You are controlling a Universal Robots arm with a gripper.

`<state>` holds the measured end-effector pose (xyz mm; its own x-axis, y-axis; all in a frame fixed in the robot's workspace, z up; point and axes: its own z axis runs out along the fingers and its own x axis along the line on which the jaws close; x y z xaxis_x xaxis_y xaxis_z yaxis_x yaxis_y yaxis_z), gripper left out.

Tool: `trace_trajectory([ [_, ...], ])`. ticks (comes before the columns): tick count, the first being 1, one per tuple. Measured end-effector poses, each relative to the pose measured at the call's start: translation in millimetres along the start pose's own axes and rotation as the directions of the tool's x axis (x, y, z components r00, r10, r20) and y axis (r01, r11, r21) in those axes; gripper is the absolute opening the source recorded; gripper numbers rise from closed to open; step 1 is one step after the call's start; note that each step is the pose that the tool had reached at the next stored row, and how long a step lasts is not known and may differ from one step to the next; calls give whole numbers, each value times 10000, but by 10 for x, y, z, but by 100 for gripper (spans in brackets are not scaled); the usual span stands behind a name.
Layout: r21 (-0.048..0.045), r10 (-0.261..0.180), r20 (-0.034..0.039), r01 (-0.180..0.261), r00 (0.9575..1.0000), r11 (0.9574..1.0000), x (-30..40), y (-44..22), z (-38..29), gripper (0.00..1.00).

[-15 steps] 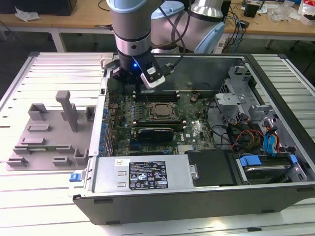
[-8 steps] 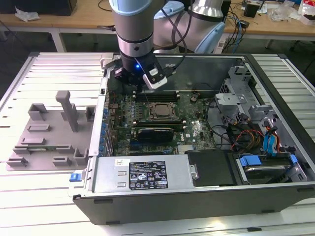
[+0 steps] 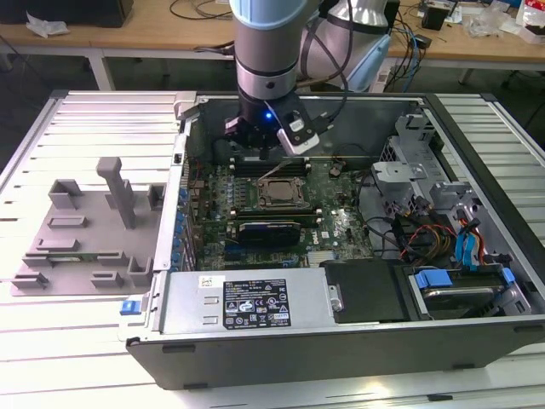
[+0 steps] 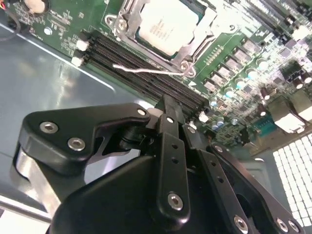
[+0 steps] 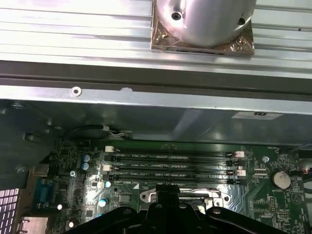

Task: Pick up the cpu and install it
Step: 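Install the first cpu locking lever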

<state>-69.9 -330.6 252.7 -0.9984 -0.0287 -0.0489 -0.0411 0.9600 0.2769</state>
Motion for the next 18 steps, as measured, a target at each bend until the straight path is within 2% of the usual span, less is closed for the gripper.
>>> trace_trajectory([
  [2, -2, -1, 2, 1, 10000, 10000, -2, 0, 4, 11],
  [5, 4, 50, 15, -50, 10000, 10000, -1, -15, 53, 11],
  [18, 11, 157, 45, -157, 9999, 9999, 0, -26, 91, 11],
])
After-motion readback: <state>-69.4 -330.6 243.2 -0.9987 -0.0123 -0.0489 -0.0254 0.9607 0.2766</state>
